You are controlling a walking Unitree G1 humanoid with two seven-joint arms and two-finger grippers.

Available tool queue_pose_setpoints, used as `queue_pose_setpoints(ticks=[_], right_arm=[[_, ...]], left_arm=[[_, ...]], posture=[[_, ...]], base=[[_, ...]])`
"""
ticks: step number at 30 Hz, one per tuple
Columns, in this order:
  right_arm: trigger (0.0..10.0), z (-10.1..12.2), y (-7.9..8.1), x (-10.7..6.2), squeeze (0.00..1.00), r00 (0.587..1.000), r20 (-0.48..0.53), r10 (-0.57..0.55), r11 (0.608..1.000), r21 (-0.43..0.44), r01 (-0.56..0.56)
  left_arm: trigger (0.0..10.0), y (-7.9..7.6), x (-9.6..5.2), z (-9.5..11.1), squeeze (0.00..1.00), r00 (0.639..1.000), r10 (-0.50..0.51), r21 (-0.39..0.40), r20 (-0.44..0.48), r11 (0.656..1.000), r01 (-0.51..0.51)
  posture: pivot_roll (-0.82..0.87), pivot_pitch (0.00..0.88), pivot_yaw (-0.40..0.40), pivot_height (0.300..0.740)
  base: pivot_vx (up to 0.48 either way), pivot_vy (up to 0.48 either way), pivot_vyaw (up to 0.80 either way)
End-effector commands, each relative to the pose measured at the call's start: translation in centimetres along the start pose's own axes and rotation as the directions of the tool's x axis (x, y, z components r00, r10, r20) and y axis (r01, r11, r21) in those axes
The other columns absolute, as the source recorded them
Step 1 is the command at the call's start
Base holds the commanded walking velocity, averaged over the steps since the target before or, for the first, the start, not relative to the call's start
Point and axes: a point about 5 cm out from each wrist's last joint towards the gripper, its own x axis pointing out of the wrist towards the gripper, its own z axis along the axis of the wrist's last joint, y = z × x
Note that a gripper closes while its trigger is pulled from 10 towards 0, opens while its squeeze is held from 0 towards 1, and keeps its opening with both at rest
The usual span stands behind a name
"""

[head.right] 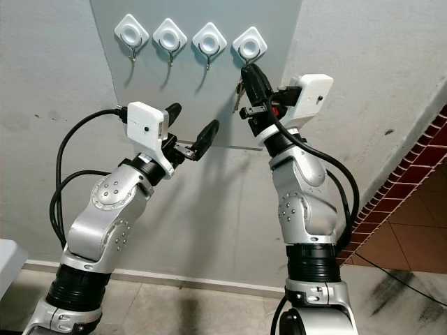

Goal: Hang keys on a hook

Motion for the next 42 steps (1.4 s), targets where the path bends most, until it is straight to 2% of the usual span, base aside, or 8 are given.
queue_pose_setpoints(ticks=[1, 12, 13, 15, 20, 24, 36, 42], right_arm=[[10.0, 0.4, 0.0, 0.3, 0.00, 1.000, 0.021, 0.002, 1.000, 0.003, -0.002], [10.0, 0.5, -0.4, 0.8, 0.00, 0.999, 0.035, -0.037, 0.997, 0.064, 0.034], [10.0, 0.5, -0.5, 0.8, 0.00, 0.998, 0.036, -0.047, 0.996, 0.080, 0.044], [10.0, 0.2, -1.0, 0.6, 0.00, 0.993, 0.042, -0.107, 0.977, 0.189, 0.097], [10.0, 0.0, -1.1, 0.4, 0.00, 0.992, 0.039, -0.122, 0.961, 0.254, 0.108], [10.0, -0.6, -1.2, -0.1, 0.00, 0.990, 0.002, -0.138, 0.927, 0.353, 0.129], [10.0, -1.9, -1.0, -1.3, 0.00, 0.984, -0.071, -0.161, 0.900, 0.400, 0.175], [10.0, -2.5, -0.8, -2.3, 0.00, 0.985, -0.083, -0.152, 0.920, 0.352, 0.172]], left_arm=[[10.0, -0.2, 0.4, 0.7, 0.00, 1.000, -0.018, 0.025, 0.021, 1.000, 0.017], [10.0, -0.2, 0.5, 0.7, 0.00, 1.000, -0.014, 0.024, 0.023, 1.000, 0.014], [10.0, -0.2, 0.5, 0.7, 0.00, 1.000, -0.013, 0.023, 0.023, 1.000, 0.013], [10.0, -0.3, 0.5, 0.7, 0.00, 1.000, -0.011, 0.021, 0.024, 1.000, 0.010], [10.0, -0.3, 0.4, 0.7, 0.00, 1.000, -0.009, 0.021, 0.024, 1.000, 0.009], [10.0, -0.3, 0.4, 0.8, 0.00, 1.000, -0.006, 0.019, 0.024, 1.000, 0.005], [10.0, -0.2, 0.4, 0.8, 0.00, 1.000, 0.002, 0.020, 0.025, 1.000, -0.002], [10.0, -0.1, 0.4, 0.8, 0.00, 1.000, 0.010, 0.027, 0.027, 1.000, -0.011]], posture=[[0.02, 0.000, -0.038, 0.715], [0.03, 0.000, -0.040, 0.715], [0.03, 0.000, -0.040, 0.715], [0.03, 0.000, -0.044, 0.715], [0.03, 0.000, -0.043, 0.715], [0.03, 0.002, -0.044, 0.715], [0.03, 0.010, -0.043, 0.715], [0.03, 0.012, -0.043, 0.715]], base=[[0.000, 0.000, 0.00], [0.000, 0.000, 0.00], [0.000, 0.000, 0.00], [0.000, 0.000, 0.00], [0.000, 0.000, 0.00], [0.000, 0.000, 0.00], [0.000, 0.000, 0.00], [0.000, 0.000, 0.00]])
